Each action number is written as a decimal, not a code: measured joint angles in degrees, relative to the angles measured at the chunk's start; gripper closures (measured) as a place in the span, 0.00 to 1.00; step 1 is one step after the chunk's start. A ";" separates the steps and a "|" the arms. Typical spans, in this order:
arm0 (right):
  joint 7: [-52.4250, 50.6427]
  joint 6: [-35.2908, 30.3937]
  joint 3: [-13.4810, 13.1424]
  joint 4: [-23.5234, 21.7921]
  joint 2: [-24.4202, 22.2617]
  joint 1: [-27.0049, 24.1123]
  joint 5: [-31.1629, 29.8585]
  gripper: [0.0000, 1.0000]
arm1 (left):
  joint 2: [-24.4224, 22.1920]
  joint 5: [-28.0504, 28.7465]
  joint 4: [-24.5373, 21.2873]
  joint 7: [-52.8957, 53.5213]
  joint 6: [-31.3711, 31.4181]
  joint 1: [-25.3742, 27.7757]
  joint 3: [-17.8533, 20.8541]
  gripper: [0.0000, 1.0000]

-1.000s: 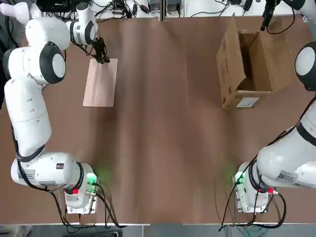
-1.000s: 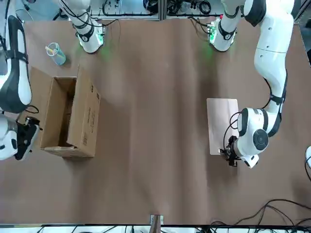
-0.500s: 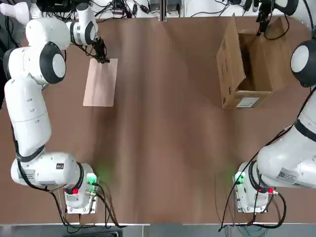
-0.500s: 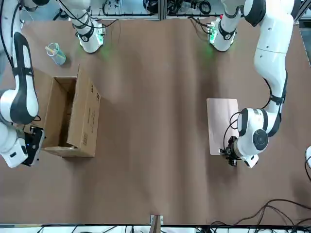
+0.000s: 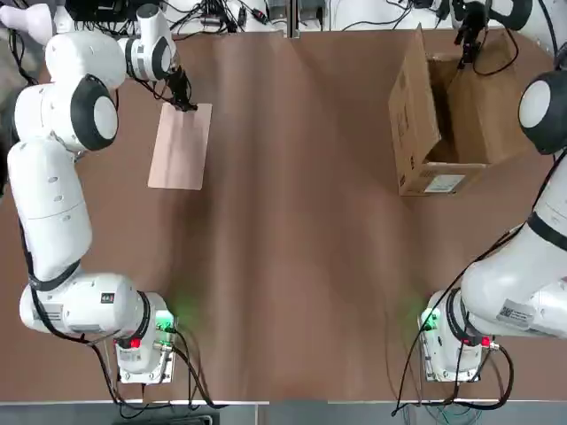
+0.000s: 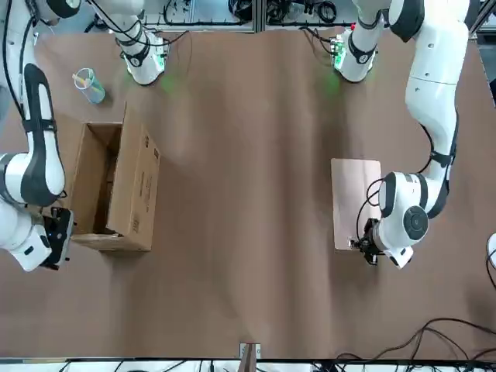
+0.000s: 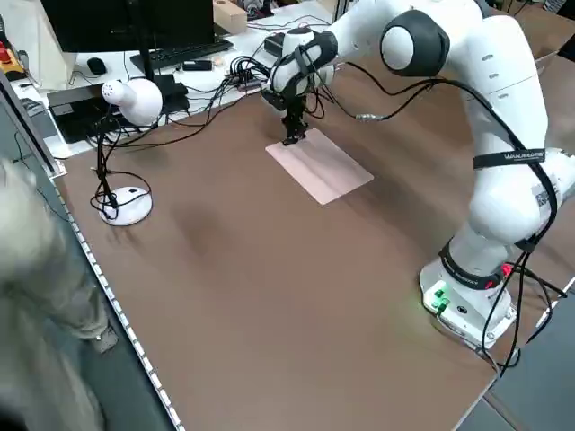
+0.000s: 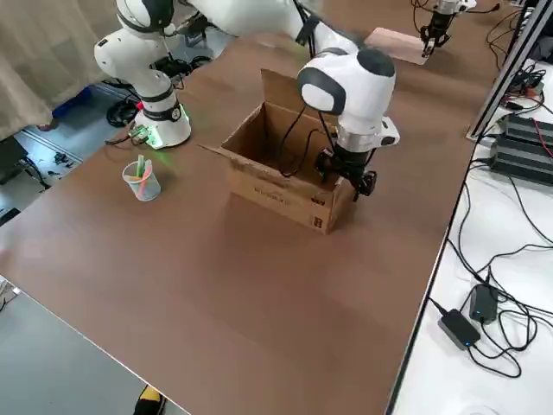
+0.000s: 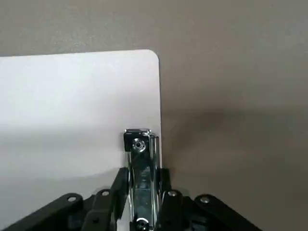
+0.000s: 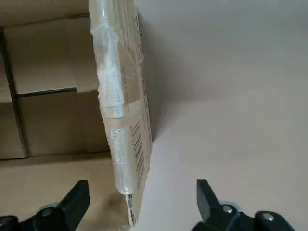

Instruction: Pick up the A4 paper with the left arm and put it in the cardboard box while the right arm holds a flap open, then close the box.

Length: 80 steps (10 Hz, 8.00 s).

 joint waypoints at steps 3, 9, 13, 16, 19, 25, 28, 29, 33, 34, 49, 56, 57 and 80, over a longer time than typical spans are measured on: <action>-0.85 0.23 -0.01 0.02 0.13 -0.62 0.36 0.17 | -0.01 0.00 0.07 -0.52 0.01 0.01 0.00 0.70; -1.04 0.35 0.04 0.09 0.13 -0.59 0.37 0.89 | -2.69 0.23 1.92 -0.43 0.54 -0.08 -0.07 0.70; -1.18 0.41 0.04 0.13 0.13 -0.49 0.31 0.96 | -10.68 0.29 2.18 0.84 -5.35 0.17 -0.03 0.70; -0.77 0.54 0.08 0.14 0.14 -0.21 0.41 0.96 | -15.49 0.29 2.26 3.53 -10.18 0.19 -0.06 0.70; 2.18 0.49 0.34 0.15 0.14 0.81 0.78 0.96 | -19.06 0.29 5.68 5.96 -19.62 0.21 -0.09 0.70; 13.06 -4.16 0.76 1.14 -1.42 9.78 2.46 0.96 | -24.10 0.29 11.29 6.12 -32.17 -0.10 -2.11 0.70; 22.84 -5.11 0.96 1.20 -2.64 17.61 2.73 0.96 | -24.77 -0.11 14.14 6.98 -36.24 -0.07 -2.80 0.70; 25.42 -5.12 0.99 1.20 -2.67 20.20 2.89 0.96 | -25.48 -0.40 15.08 7.50 -38.00 -0.06 -2.83 0.70; 34.77 -5.03 1.00 1.28 -2.71 29.67 4.20 0.96 | -28.57 -4.05 16.22 7.88 -43.15 -0.30 -4.05 0.70; 35.96 -4.89 0.98 1.50 -2.71 31.11 4.73 0.96 | -28.61 -4.87 16.81 7.32 -44.93 -0.44 -5.00 0.70; 42.96 2.77 0.81 10.44 5.12 35.17 5.48 0.72 | -28.63 -5.84 21.24 -14.40 -45.67 -12.60 -6.40 0.70; 43.54 -4.55 0.50 15.61 5.34 34.44 7.15 0.56 | -27.18 -5.84 21.38 -20.29 -38.65 -19.58 -6.25 0.70; 43.63 -7.81 0.29 17.35 5.20 33.26 8.81 0.54 | -26.83 -5.84 21.46 -21.04 -37.47 -20.43 -6.16 0.70; 93.64 -22.84 -1.34 19.68 -7.75 3.73 5.86 0.00 | -18.04 -8.03 22.51 -27.94 -11.28 -32.59 -3.55 0.70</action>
